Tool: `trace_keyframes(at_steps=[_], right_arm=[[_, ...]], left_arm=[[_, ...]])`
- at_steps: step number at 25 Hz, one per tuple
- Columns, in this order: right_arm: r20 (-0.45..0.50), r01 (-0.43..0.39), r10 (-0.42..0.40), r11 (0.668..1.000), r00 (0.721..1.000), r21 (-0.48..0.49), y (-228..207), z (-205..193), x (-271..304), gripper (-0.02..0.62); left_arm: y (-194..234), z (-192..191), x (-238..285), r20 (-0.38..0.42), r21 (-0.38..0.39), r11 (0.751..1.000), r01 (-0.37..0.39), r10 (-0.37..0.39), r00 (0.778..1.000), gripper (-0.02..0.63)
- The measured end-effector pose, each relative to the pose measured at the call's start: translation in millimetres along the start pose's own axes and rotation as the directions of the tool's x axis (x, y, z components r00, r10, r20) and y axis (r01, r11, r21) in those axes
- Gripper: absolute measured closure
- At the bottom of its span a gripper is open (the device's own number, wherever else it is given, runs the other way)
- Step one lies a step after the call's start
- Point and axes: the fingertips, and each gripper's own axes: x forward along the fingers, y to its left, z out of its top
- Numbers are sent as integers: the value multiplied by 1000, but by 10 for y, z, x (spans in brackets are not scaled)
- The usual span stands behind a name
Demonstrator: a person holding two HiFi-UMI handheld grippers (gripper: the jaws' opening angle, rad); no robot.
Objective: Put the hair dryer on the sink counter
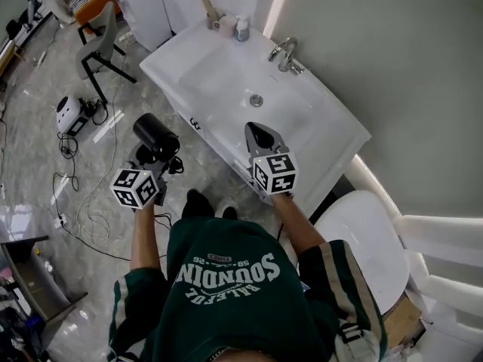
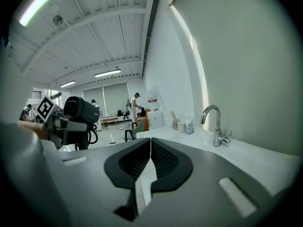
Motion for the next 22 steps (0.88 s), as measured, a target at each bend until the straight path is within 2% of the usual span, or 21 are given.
trace_keyframes(at_steps=[8,12,17,22], right_arm=[[3,75,-75,996,997,39,-324,5,514,591],[5,140,-141,988,990,65,-498,142,918,591],[-2,230,-231,969,973,95,-732,364,1444,591],[-17,311,-311,944,950,112,-962,543,1886,591]], left_arm=[[404,206,791,-20,36,997,62,-62,998,273],[758,484,1306,-44,58,991,122,-120,992,273],[1194,901,2031,-75,81,976,203,-197,977,273],[1458,1178,2718,-117,84,953,292,-281,953,273]])
